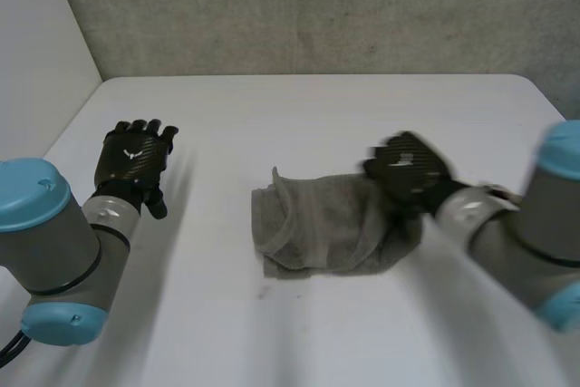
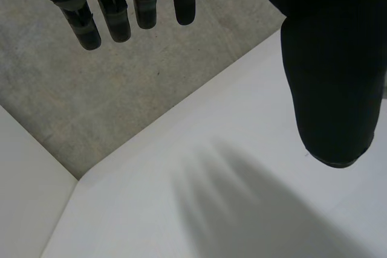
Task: Fold the towel.
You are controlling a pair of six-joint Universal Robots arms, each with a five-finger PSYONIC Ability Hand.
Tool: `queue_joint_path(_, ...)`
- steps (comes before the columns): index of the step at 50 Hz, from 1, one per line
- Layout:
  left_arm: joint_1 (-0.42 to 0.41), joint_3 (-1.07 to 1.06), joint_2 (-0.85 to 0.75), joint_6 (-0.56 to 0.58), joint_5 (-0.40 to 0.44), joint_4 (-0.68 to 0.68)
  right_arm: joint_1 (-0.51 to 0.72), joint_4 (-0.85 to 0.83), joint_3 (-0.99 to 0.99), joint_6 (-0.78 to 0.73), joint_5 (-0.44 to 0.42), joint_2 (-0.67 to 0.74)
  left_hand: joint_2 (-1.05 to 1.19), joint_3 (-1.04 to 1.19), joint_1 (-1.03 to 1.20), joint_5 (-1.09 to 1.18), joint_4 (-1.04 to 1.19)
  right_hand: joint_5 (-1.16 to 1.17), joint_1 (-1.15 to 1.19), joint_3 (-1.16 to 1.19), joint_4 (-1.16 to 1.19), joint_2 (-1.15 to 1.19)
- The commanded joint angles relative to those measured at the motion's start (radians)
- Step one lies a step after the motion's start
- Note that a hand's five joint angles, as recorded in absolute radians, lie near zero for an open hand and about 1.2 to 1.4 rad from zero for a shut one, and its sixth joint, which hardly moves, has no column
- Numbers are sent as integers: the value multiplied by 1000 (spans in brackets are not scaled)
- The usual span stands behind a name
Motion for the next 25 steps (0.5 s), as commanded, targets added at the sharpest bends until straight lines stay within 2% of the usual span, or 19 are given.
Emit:
queue_joint_path(1,-3,0,6,-3,-5,-7,365,134,-231,-124,7,230,10,8,3,-25,8,56,86,61,55,124)
queue_joint_path(5,-6,5,23,-3,-5,-10,415,183,-274,-258,24,300,10,8,3,-25,8,56,86,61,55,124)
queue_joint_path(9,-8,18,32,-5,-4,-13,412,166,-281,-251,58,284,10,8,3,-25,8,56,86,61,55,124)
queue_joint_path(10,-8,26,34,-5,-4,-13,409,145,-274,-220,88,269,10,8,3,-25,8,-152,-122,-147,-153,-84)
queue_joint_path(11,-8,26,34,-5,-4,-13,409,145,-274,-220,88,268,10,8,3,-25,8,-155,-124,-149,-156,-86)
queue_joint_path(12,-12,37,34,-5,-4,-15,407,117,-258,-173,108,241,10,8,3,-25,8,-791,-761,-785,-792,-723)
queue_joint_path(13,-20,52,34,-5,-4,-15,404,88,-235,-112,121,206,10,8,3,-25,8,-1166,-1136,-1160,-1167,-1098)
queue_joint_path(16,-34,66,32,-5,-4,-18,389,65,-198,-39,125,164,10,8,3,-25,8,-1166,-1136,-1160,-1167,-1098)
queue_joint_path(18,-63,98,26,-5,-5,-32,331,21,-117,109,128,74,17,14,10,-19,15,-1166,-1136,-1160,-1167,-1098)
queue_joint_path(19,-63,98,26,-5,-5,-32,330,20,-116,110,128,74,17,14,10,-19,15,-1166,-1136,-1160,-1167,-1098)
queue_joint_path(21,-98,136,18,-16,-5,-58,263,-19,-40,252,133,-10,20,17,13,-16,18,-1166,-1136,-1160,-1167,-1098)
queue_joint_path(22,-98,137,18,-16,-5,-58,263,-19,-40,253,133,-11,20,17,13,-16,18,-1166,-1136,-1160,-1167,-1098)
queue_joint_path(25,-144,175,9,-54,-5,-95,193,-30,3,402,138,-58,32,29,25,-4,30,-1166,-1136,-1160,-1167,-1098)
